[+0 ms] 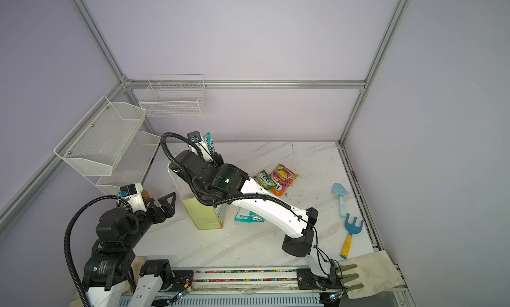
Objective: Place the snacks into the paper bag
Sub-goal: Place the snack in the paper bag.
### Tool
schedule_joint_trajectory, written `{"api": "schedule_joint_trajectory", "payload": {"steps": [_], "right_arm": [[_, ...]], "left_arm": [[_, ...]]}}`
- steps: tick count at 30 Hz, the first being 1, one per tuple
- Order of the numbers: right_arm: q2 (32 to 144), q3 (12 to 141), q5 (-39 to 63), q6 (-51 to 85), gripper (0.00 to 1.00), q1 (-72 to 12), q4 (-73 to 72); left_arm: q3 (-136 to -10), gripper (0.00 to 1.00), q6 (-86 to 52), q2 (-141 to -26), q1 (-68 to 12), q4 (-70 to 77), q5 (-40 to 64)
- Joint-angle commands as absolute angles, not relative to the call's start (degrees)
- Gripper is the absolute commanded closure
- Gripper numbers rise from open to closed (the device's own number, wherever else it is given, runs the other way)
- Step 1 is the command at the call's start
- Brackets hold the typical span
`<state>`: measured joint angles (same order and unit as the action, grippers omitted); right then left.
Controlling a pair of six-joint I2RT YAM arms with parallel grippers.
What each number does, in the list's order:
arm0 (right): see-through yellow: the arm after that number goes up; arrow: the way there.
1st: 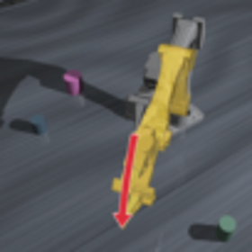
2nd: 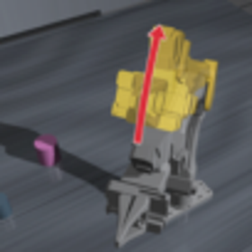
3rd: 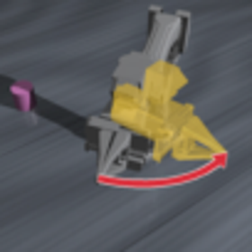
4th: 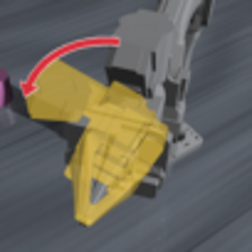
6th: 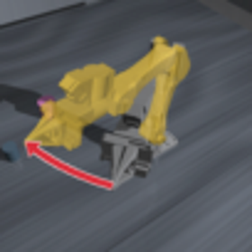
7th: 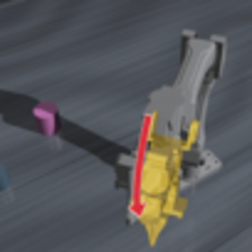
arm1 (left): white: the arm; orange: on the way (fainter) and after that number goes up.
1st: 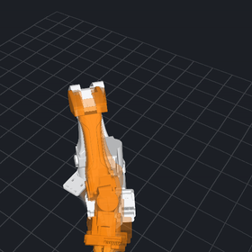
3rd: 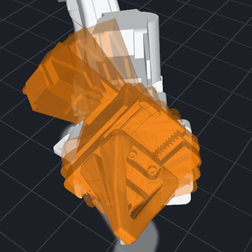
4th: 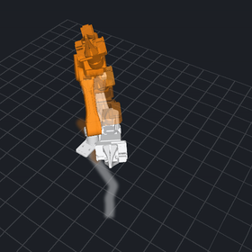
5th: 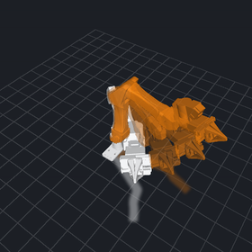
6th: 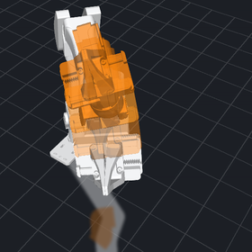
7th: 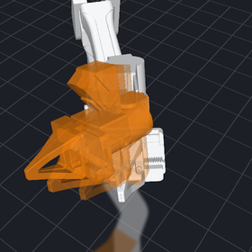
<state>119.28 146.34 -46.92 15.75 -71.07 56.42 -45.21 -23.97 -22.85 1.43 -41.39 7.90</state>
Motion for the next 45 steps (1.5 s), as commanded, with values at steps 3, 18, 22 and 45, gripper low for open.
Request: {"api": "schedule_joint_trajectory", "payload": {"steps": [3, 18, 22, 45], "right_arm": [[120.57, 147.34, -48.69, 13.96, 1.00, -71.80, 59.01], [122.17, 148.47, -49.30, 13.25, 1.00, -73.48, 62.31], [122.12, 148.48, -49.04, 13.23, 1.00, -73.73, 62.83], [119.47, 146.54, -47.37, 14.77, 0.62, -73.74, 62.00]], "left_arm": [[-43.19, 0.00, -24.08, -22.69, 1.18, -39.55, 8.15], [-43.13, 0.00, -24.09, -22.68, 1.14, -39.55, 7.84], [-43.13, 0.00, -24.16, -22.68, 1.19, -39.50, 7.82], [-43.14, 0.00, -24.17, -22.69, 1.18, -39.60, 7.65]]}}
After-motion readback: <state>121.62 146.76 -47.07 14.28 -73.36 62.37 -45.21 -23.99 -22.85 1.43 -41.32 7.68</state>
